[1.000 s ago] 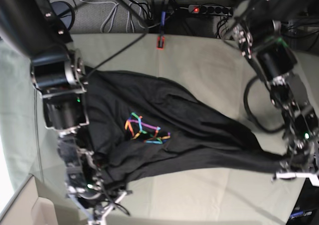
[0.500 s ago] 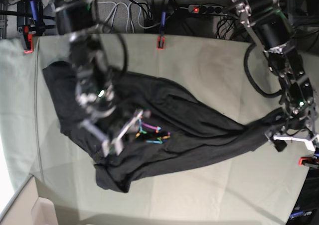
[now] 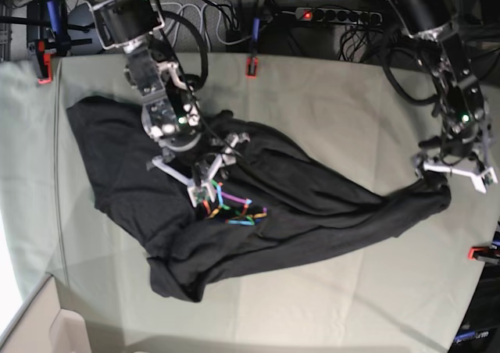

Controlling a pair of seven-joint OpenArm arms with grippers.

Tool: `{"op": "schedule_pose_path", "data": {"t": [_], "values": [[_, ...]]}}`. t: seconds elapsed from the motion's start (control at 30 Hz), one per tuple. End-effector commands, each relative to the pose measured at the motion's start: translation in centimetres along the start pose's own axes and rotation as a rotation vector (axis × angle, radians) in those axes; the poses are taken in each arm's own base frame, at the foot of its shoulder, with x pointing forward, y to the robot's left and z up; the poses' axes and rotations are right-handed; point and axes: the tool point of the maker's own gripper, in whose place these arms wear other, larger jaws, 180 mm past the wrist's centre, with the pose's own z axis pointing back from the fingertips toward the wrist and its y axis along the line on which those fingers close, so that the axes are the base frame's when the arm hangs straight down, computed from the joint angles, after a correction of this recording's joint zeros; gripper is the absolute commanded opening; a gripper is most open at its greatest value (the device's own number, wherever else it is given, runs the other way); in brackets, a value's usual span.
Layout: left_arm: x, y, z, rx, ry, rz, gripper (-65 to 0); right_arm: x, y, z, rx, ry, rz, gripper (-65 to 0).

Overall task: Layout the t-shirt on the table in an organized manner, then fold the t-shirt properly
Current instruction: 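Lift the shirt with the right gripper and pull it toward the robot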

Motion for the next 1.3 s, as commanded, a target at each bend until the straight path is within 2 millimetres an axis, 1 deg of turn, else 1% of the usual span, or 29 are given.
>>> {"op": "schedule_pose_path", "data": {"t": [0.0, 0.1, 0.17, 0.27, 0.37, 0.47, 0.57, 0.67, 0.73, 0.8, 0.87, 0.9, 0.97, 1.03, 1.07, 1.13, 1.17, 1.27], "values": [[2.5, 0.7, 0.2, 0.013, -0.072, 0.007, -5.0, 1.5, 0.2, 0.3, 0.004, -0.048, 0.001, -40.2], [2.6, 2.3, 0.3, 0.05, -0.077, 0.042, -5.0, 1.6, 0.6, 1.7, 0.011, -0.078, -0.01, -56.2], [2.6, 2.9, 0.3, 0.062, -0.077, 0.049, -5.0, 2.1, 1.0, 2.9, 0.016, -0.109, -0.018, -65.0], [2.5, 3.0, 0.2, 0.064, -0.073, 0.049, -5.0, 2.0, 1.8, 5.1, 0.027, -0.139, -0.032, -65.0], [2.6, 3.0, 0.3, 0.063, -0.075, 0.049, -5.0, 0.8, 1.8, 6.9, 0.031, -0.138, -0.02, -65.0], [2.6, 2.8, 0.2, 0.061, -0.074, 0.052, -5.0, -0.3, 2.4, 8.5, 0.041, -0.13, -0.031, -65.0], [2.7, 2.7, 0.4, 0.058, -0.081, 0.054, -5.0, -2.2, 2.6, 10.5, 0.051, -0.112, -0.016, -65.0], [3.3, 2.4, 0.6, 0.048, -0.098, 0.058, -4.8, -4.4, 4.0, 11.9, 0.092, -0.07, 0.01, -65.0], [4.0, 2.0, 0.9, 0.025, -0.113, 0.084, -4.8, -6.7, 5.2, 12.8, 0.138, -0.023, 0.056, -65.0], [4.3, 1.6, 1.0, -0.002, -0.12, 0.117, -4.8, -9.1, 6.8, 13.3, 0.198, 0.032, 0.107, -65.0], [4.2, 1.3, 0.9, -0.019, -0.116, 0.143, -4.8, -11.3, 8.0, 13.5, 0.239, 0.083, 0.141, -65.0], [4.5, 1.1, 0.8, -0.024, -0.124, 0.148, -4.8, -12.5, 8.6, 13.6, 0.255, 0.109, 0.154, -65.0], [4.2, 1.0, 0.6, -0.026, -0.117, 0.153, -4.8, -13.8, 9.0, 13.6, 0.265, 0.142, 0.16, -65.0], [3.8, -0.3, -0.3, -0.048, -0.091, 0.156, -4.7, -14.0, 9.2, 13.6, 0.271, 0.148, 0.161, -65.0], [3.1, -0.9, -0.9, -0.059, -0.065, 0.154, -4.7, -14.0, 9.2, 13.6, 0.271, 0.148, 0.161, -65.0], [1.6, -1.4, -2.0, -0.062, -0.014, 0.165, -4.8, -14.0, 9.2, 13.6, 0.271, 0.146, 0.161, -65.0], [1.2, -1.6, -2.5, -0.064, -0.001, 0.171, -4.9, -14.0, 9.2, 13.6, 0.271, 0.146, 0.161, -65.0], [0.7, -2.3, -4.0, -0.064, -0.015, 0.196, -4.9, -14.0, 9.2, 13.6, 0.271, 0.146, 0.161, -65.0]]}}
